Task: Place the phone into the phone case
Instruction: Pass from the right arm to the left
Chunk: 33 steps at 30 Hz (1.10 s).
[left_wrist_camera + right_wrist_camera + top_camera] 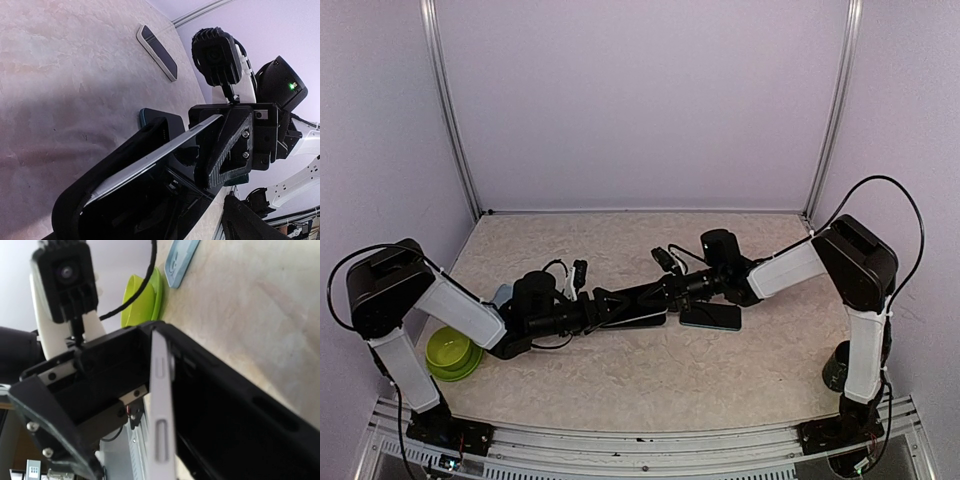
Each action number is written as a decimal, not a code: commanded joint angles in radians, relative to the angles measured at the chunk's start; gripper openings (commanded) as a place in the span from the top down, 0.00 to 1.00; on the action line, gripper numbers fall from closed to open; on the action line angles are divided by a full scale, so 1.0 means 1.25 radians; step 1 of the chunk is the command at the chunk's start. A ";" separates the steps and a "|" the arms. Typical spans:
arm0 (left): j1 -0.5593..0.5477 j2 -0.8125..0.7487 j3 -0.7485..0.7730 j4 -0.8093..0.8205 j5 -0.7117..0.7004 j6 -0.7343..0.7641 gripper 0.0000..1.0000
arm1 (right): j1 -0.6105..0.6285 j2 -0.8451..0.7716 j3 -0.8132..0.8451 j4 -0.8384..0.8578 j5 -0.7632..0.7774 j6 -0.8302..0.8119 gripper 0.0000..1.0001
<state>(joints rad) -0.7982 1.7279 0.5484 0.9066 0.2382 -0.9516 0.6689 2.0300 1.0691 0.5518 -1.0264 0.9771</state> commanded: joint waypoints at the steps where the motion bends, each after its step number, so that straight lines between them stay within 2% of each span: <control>1: -0.007 0.007 0.008 0.104 0.050 0.003 0.22 | 0.031 -0.020 0.028 0.001 -0.028 -0.036 1.00; 13: -0.006 0.011 0.007 0.149 0.072 -0.006 0.38 | 0.033 -0.015 0.041 -0.048 -0.023 -0.075 1.00; 33: -0.001 0.023 -0.022 0.258 0.109 -0.037 0.52 | 0.028 -0.011 0.046 -0.082 -0.019 -0.109 0.98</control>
<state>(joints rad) -0.7902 1.7596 0.5087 1.0248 0.2905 -0.9993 0.6788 2.0300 1.1145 0.4824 -1.0710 0.8524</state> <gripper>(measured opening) 0.500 0.054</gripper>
